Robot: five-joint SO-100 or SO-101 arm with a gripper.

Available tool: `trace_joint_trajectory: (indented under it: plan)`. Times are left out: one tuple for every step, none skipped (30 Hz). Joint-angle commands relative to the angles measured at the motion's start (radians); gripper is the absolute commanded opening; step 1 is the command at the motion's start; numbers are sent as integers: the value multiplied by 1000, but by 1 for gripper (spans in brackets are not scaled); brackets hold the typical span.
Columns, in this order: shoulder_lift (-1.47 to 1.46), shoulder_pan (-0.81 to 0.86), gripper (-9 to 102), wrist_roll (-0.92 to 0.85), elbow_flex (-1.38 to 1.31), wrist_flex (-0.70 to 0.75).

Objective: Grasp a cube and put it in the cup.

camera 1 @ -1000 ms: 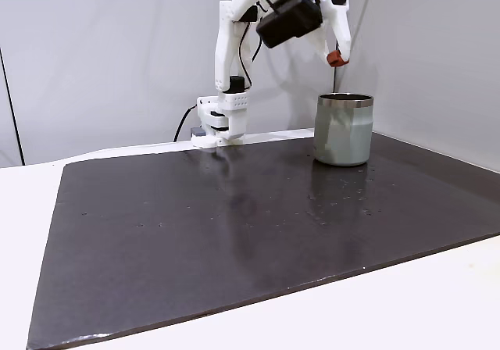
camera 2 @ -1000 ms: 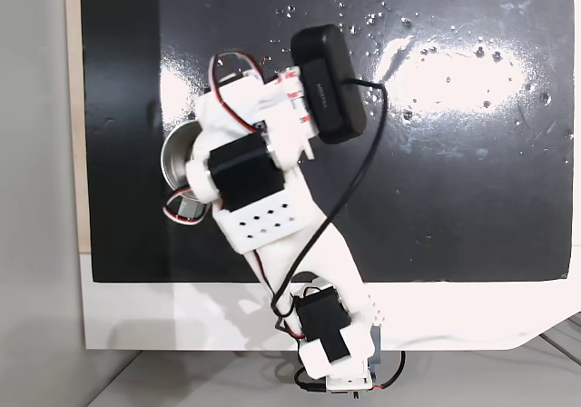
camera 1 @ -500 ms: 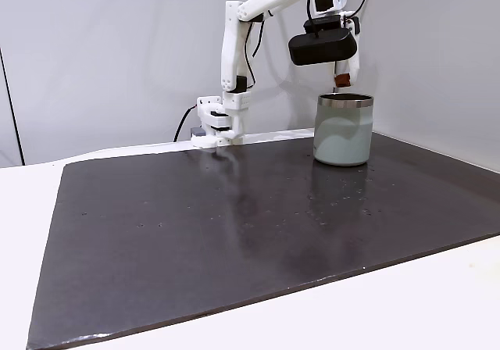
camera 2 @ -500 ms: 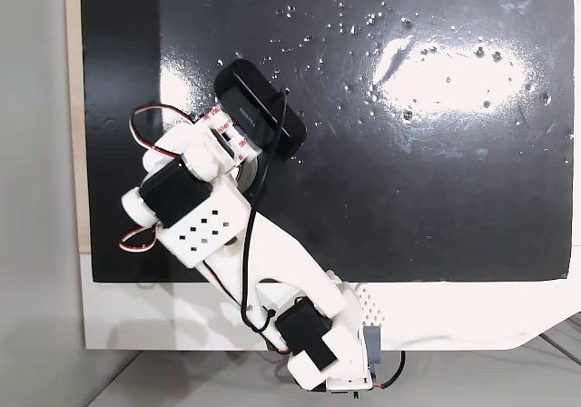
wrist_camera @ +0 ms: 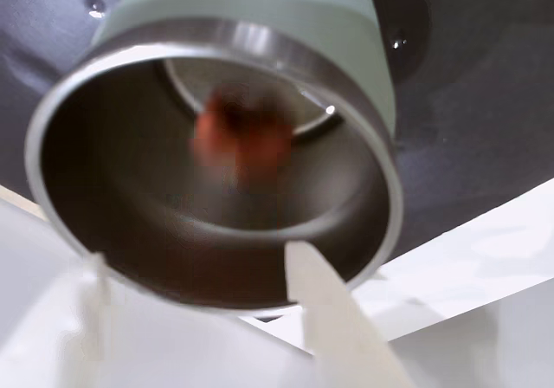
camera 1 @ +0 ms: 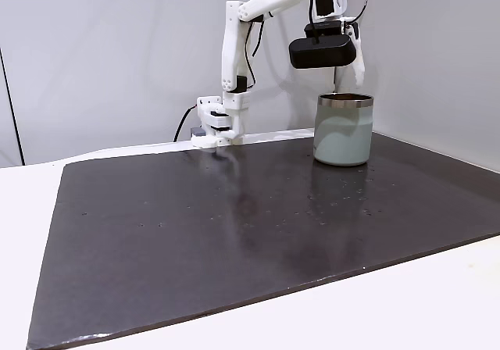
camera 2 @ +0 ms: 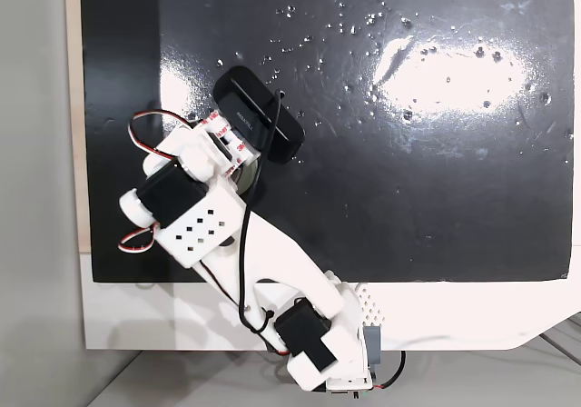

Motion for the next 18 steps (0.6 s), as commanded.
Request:
trace_joint_trajectory:
  plan:
    - [72, -15, 24, -2, -15, 17]
    - [74, -15, 24, -3, -14, 18]
    - [77, -17, 24, -3, -12, 20]
    - [78, -17, 24, -3, -11, 20]
    - [80, -18, 24, -3, -8, 21]
    - [83, -20, 24, -3, -3, 21]
    - [86, -21, 24, -5, 2, 21]
    - [89, -25, 24, -5, 5, 21]
    - [92, -26, 24, -5, 9, 21]
    - [94, -28, 24, -5, 14, 21]
    - [95, -29, 24, -5, 18, 21]
    - [97, -31, 24, -5, 21, 21]
    - [98, -32, 24, -5, 25, 21]
    - [98, -32, 24, -5, 26, 21]
    - [98, -32, 24, -5, 26, 21]
    - [98, -32, 24, -5, 26, 21]
    - [98, -31, 24, -5, 26, 21]
    - [98, -31, 24, -5, 25, 21]
